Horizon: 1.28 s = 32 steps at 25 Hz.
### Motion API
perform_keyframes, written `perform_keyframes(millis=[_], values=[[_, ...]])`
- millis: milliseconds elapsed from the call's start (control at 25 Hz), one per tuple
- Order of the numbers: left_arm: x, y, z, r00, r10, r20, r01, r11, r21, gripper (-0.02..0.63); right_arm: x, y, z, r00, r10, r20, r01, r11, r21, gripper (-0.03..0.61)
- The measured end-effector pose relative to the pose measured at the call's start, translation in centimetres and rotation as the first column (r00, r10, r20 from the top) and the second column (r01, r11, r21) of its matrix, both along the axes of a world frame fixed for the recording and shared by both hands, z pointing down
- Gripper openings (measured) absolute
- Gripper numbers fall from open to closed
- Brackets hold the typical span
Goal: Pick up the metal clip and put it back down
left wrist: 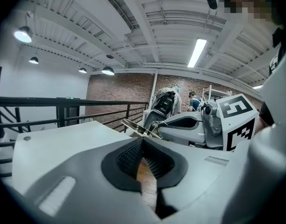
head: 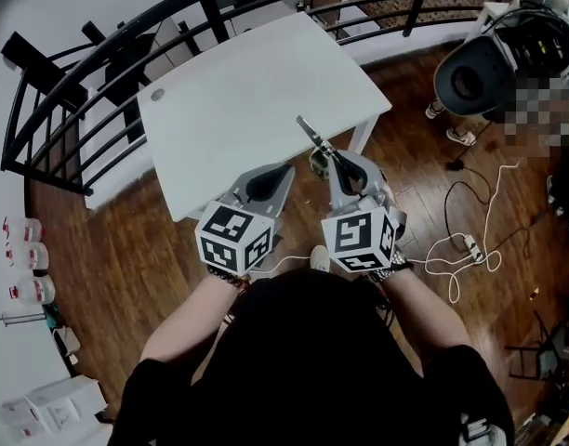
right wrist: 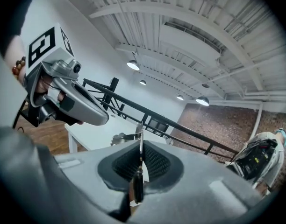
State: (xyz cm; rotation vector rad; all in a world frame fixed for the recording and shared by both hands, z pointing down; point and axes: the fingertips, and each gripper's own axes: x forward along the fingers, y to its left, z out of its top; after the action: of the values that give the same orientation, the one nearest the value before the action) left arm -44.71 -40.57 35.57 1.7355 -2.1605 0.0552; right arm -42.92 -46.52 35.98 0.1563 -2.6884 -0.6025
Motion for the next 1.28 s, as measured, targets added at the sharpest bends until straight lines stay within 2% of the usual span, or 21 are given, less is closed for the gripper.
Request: perform_keyframes(millis=[240, 520, 840, 1000, 1280], values=[[2.1, 1.5, -0.6, 0.99, 0.14, -0.002, -0.14, 0.99, 0.022, 0.015, 3.2, 2.0, -0.6, 0.991, 0.137, -0.005, -0.137, 0.99, 0.011, -0.005], [5.6, 3.5, 0.1, 0.957, 0.291, -0.009, -0.291, 0.956, 0.034, 0.015, 7.7, 4.8, 0.2, 0.958, 0.288, -0.019, -0.288, 0.958, 0.006, -0.005], [11.4, 3.6, 0.2, 0.89, 0.455, -0.021, -0.454, 0.89, 0.049, 0.015, 14.5, 5.7, -0.4, 0.887, 0.461, -0.02, -0.461, 0.887, 0.012, -0.005], [14.5, 3.0, 0.0, 0.846, 0.534, -0.02, -0.532, 0.845, 0.056, 0.015, 17.9, 5.5, -0.6, 0.842, 0.54, -0.017, -0.539, 0.842, 0.017, -0.005], [19.9, 2.4, 0.0, 0.783, 0.622, -0.013, -0.621, 0.782, 0.054, 0.015, 23.7, 5.5, -0.4, 0.78, 0.626, -0.013, -0.626, 0.78, 0.014, -0.005]])
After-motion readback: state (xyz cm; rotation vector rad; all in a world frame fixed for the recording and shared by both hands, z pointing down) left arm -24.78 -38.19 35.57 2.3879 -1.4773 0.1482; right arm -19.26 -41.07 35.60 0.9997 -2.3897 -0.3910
